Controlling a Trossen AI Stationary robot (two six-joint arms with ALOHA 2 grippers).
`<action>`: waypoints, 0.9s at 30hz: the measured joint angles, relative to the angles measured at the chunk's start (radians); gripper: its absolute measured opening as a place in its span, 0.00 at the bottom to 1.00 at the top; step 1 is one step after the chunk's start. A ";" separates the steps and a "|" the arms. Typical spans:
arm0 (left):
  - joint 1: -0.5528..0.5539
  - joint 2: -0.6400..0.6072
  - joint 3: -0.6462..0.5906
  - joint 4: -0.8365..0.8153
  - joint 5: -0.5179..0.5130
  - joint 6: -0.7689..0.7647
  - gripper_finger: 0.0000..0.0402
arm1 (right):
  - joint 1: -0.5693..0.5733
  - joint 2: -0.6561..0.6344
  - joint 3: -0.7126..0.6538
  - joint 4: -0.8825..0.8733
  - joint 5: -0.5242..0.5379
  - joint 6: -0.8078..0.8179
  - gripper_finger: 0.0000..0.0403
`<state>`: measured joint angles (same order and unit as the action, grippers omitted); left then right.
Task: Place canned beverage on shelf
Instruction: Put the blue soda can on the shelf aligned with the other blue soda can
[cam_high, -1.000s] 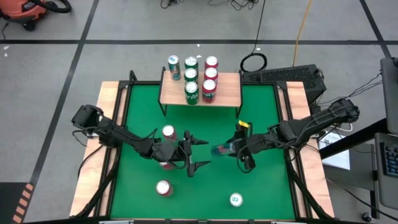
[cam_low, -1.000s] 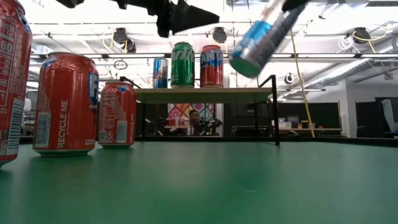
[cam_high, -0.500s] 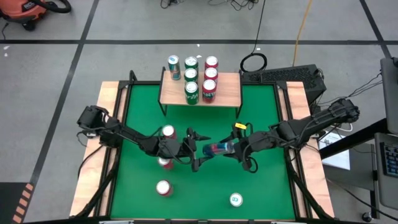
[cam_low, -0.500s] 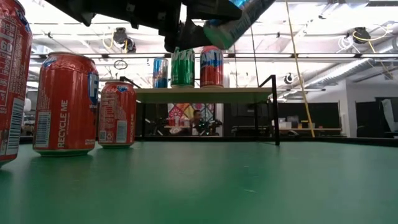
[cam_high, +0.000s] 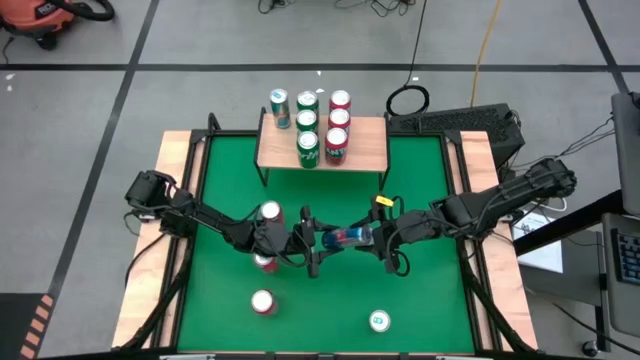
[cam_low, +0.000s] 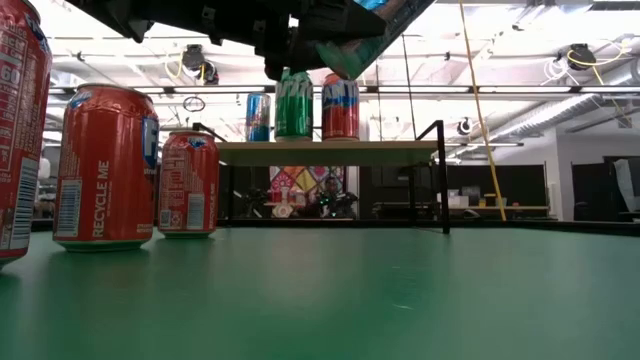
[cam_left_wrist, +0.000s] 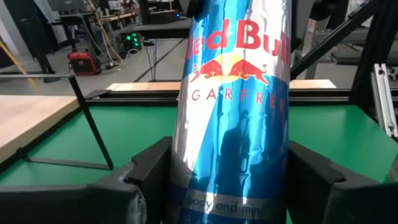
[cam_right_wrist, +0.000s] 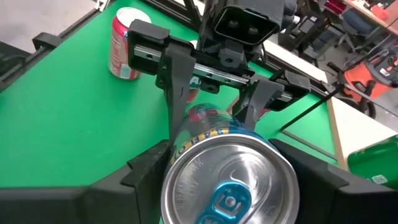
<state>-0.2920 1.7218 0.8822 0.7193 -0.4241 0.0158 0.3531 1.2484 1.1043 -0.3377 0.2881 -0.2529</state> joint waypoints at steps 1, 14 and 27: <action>0.000 0.000 0.000 0.000 0.004 -0.002 0.57 | 0.000 0.000 0.000 0.001 0.000 0.010 0.59; -0.030 0.000 0.001 0.055 -0.014 -0.022 0.60 | 0.039 -0.018 0.000 -0.053 0.033 0.273 0.78; -0.099 -0.002 0.002 0.274 -0.234 0.171 0.60 | 0.094 -0.023 -0.206 0.385 0.264 0.506 0.78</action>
<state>-0.3909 1.7195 0.8845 0.9933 -0.6583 0.1865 0.4472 1.2256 0.8985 0.0475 0.5521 0.2529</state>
